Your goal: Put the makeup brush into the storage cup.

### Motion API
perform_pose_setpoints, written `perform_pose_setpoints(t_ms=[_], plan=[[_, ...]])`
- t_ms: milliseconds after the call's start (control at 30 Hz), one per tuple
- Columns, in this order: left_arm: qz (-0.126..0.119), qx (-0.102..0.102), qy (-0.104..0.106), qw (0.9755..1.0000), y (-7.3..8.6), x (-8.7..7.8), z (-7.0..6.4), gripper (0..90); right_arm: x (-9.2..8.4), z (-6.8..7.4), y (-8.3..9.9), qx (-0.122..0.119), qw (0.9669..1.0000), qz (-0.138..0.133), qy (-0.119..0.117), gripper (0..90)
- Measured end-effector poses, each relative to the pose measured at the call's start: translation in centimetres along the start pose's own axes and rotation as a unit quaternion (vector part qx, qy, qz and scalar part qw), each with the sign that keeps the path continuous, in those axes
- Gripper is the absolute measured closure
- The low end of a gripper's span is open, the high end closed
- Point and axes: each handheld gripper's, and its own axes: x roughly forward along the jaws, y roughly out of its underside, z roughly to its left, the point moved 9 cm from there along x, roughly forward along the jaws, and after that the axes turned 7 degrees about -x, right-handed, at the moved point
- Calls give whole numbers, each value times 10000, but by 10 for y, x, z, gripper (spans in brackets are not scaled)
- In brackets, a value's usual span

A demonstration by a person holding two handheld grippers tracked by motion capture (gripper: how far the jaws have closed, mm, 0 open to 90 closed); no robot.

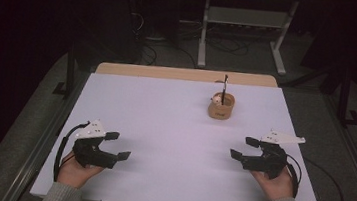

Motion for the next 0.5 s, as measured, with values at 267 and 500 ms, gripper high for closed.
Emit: perform_pose_setpoints(t_ms=[267, 500], plan=[[16, -28, -8, 10000, 2, 1, 0, 191, -3, 2, 4, -10, 10000, 6, 73, 181], [37, -44, -7, 10000, 4, 2, 0, 175, -7, 2, 6, -4, 9999, -27, 158, 149]])
